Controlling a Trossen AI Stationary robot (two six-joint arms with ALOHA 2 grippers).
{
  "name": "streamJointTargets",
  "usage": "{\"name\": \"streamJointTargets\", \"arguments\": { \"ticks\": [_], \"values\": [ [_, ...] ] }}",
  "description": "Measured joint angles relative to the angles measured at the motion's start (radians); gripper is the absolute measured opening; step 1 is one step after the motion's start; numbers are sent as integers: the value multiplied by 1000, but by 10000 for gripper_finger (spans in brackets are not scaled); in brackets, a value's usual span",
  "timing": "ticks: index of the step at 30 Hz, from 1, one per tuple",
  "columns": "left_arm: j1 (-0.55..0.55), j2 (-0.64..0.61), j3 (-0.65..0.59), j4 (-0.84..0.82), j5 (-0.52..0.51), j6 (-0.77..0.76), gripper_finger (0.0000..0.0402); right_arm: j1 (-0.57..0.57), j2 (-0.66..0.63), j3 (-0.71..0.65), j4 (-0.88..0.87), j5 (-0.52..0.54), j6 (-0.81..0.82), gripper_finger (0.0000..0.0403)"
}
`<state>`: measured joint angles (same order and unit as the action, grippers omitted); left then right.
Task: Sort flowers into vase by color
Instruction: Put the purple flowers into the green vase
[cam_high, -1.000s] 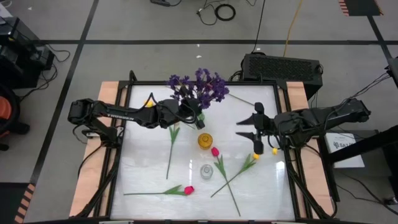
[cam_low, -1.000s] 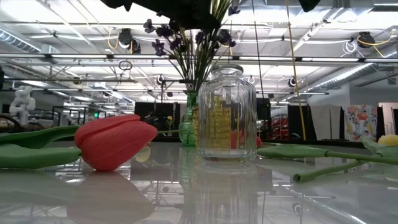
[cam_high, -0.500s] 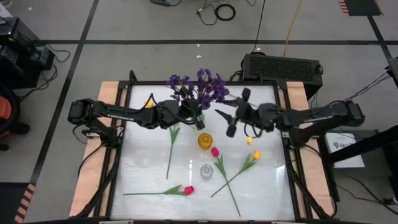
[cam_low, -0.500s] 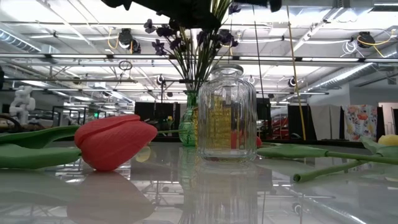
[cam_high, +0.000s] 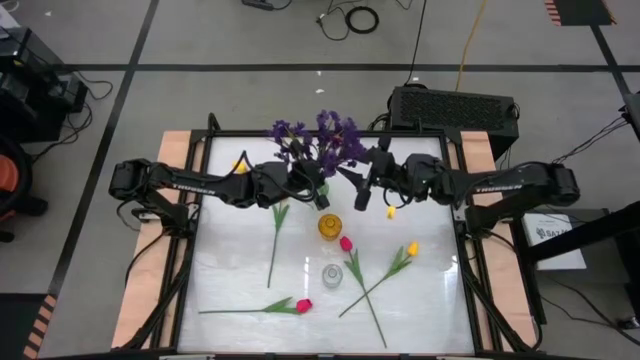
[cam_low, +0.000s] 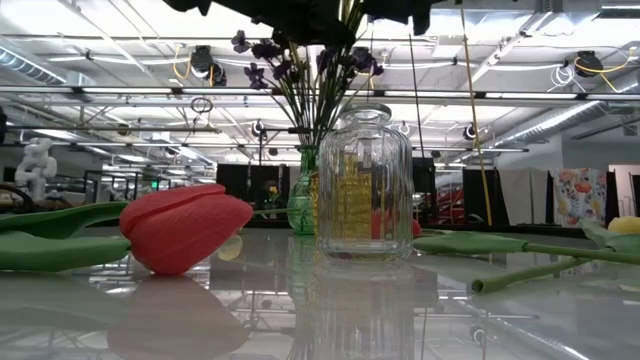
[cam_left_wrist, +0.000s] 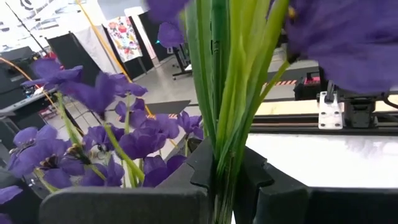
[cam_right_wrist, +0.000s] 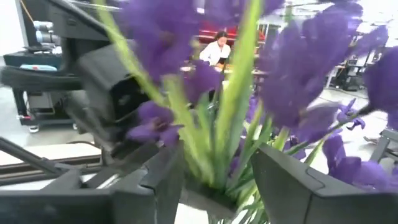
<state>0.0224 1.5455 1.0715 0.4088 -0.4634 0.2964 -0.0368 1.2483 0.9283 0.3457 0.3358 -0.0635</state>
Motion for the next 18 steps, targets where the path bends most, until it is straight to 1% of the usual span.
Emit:
{"name": "streamJointTargets", "arguments": {
  "ticks": [3,6,8,12,14,18],
  "values": [
    [-5,0,0,0,-6,0,43,-8,24,0,39,-1,-1,153],
    [-7,0,0,2,-15,-1,70,-9,41,0,80,3,-3,121],
    [-12,0,0,5,-32,-1,91,-9,44,0,93,6,-3,92],
    [-37,-3,0,16,-78,10,131,-10,43,0,94,9,-4,20],
    [-54,-6,0,36,-99,31,149,-10,43,0,93,9,-4,8],
    [-95,-31,18,25,-159,61,186,-10,43,0,91,23,-1,9]
  ]
}}
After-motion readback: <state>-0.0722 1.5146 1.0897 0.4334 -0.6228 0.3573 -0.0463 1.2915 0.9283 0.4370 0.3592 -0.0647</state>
